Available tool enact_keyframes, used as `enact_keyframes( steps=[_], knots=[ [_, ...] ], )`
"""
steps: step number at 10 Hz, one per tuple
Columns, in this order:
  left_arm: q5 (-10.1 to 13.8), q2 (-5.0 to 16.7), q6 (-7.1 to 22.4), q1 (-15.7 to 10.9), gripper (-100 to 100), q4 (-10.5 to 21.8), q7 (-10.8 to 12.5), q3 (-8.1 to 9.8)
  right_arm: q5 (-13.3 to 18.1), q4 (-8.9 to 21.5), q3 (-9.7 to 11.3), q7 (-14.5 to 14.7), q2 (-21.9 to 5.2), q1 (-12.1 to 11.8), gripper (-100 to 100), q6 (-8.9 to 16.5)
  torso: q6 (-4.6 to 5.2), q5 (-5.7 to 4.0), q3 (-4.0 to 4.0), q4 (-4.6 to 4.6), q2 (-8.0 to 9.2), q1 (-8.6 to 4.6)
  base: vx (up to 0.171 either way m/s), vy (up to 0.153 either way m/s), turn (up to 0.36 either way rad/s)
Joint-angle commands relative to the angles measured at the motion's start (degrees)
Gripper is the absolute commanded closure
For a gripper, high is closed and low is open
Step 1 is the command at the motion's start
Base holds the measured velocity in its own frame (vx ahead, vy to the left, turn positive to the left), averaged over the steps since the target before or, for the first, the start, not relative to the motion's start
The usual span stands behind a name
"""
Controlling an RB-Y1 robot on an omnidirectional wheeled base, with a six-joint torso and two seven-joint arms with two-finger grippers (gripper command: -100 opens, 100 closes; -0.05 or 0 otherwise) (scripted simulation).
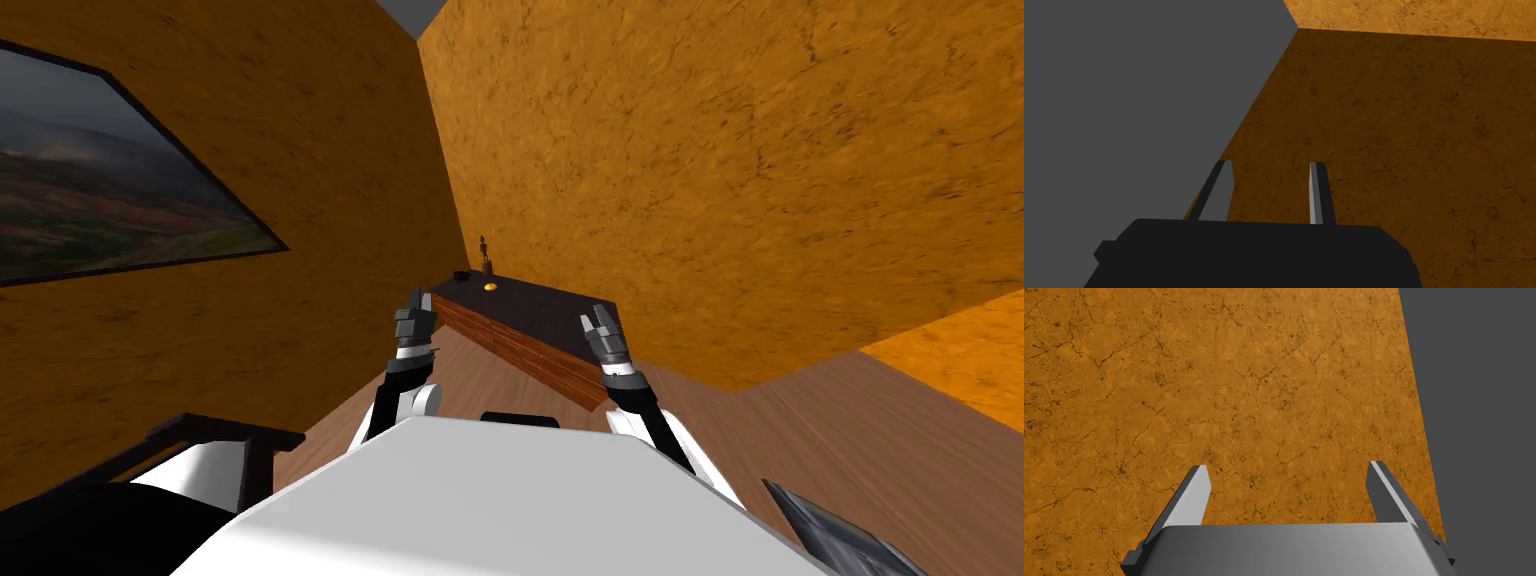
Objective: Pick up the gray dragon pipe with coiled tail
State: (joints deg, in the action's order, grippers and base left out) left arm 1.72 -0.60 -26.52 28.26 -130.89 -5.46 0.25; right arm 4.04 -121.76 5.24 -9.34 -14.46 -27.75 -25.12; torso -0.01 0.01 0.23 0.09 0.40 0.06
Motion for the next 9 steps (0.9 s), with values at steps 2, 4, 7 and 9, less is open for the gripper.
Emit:
enact_keyframes(
  steps=[2, 4, 7, 9],
  knots=[
    [0.0, 0.0, 0.0, -0.01, 0, 0.0, 0.0, 0.0, 2.36, 3.45, 0.81, -0.8, -2.9, 0.09, -100, 0.33, -0.02, 0.01, 0.04, 0.02, 0.06, 0.03, -0.108, 0.034, 0.197],
    [0.0, 0.0, 0.0, 0.0, 0, 0.0, 0.0, 0.0, 4.21, 5.9, 1.69, -1.17, -4.66, -0.08, -100, 0.46, 0.01, 0.0, -0.04, -0.01, -0.09, -0.02, -0.06, 0.03, 0.118],
    [0.0, 0.0, 0.0, 0.0, 0, 0.0, 0.0, 0.0, 8.2, 11.11, 3.64, -1.94, -8.3, -0.44, -100, 0.87, 0.0, 0.01, -0.07, -0.02, -0.13, 0.05, -0.063, 0.047, 0.215],
    [0.0, 0.0, 0.0, 0.01, 0, 0.0, 0.0, 0.0, 10.33, 13.86, 4.71, -2.33, -10.22, -0.64, -100, 1.17, 0.0, 0.02, -0.09, -0.03, -0.16, 0.04, -0.043, 0.046, 0.18]
  ],
)
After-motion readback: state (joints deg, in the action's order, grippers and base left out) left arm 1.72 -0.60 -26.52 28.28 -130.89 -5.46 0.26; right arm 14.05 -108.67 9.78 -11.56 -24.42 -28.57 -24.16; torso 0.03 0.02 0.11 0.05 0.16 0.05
